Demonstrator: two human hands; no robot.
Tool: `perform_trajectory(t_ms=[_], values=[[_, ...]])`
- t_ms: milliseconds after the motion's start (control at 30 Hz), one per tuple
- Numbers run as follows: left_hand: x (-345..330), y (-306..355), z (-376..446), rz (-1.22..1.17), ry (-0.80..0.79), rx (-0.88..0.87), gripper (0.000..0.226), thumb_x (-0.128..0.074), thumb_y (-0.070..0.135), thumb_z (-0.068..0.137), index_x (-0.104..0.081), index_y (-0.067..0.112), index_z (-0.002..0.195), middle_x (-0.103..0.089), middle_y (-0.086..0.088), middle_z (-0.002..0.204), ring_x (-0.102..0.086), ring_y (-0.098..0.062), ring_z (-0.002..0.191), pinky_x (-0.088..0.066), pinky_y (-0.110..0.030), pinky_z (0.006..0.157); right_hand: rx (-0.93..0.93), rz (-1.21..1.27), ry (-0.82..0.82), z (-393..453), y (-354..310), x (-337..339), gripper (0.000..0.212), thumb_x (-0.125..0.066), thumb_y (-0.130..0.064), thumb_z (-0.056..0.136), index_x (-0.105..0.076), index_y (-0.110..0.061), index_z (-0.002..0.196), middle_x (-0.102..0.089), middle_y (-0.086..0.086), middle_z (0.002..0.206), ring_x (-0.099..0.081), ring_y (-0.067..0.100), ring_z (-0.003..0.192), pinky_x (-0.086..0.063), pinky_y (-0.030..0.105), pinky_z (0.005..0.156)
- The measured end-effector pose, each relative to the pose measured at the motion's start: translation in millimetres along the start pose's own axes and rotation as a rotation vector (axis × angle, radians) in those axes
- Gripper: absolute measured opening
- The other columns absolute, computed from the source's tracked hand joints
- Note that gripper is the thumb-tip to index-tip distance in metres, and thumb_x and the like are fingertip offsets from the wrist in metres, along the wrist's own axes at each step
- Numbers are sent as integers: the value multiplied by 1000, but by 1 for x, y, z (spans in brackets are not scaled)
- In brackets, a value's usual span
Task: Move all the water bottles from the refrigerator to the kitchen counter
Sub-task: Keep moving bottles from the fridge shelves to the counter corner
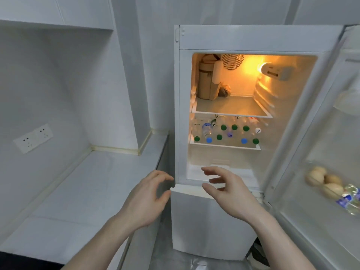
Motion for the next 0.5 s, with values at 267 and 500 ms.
perform_trajectory(t_ms=[267, 500], values=[[-36, 4, 96, -41, -95, -48, 32, -58, 38, 99, -56, 41, 131, -47, 29, 131, -57, 1, 110, -51, -27, 95, -52, -15, 73, 66, 34, 26, 41, -70, -38, 95, -60, -49, 133, -61, -31, 124, -60, -11, 109, -57, 25, 90], [-72, 0, 182, -97, -126, -1, 30, -61, 39, 97, -58, 41, 128, -50, 26, 132, -55, 2, 114, -54, -29, 94, -70, -30, 68, 141, 69, 43, 42, -71, -41, 95, -58, -45, 135, -61, -27, 127, -61, -5, 110, -53, 23, 90]])
Point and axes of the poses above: each hand's wrist, its own z-axis towards the middle knuckle, its own x-axis out of the back of the hand, y = z × x, the point moved 8 cm from there along z, towards the middle knuckle
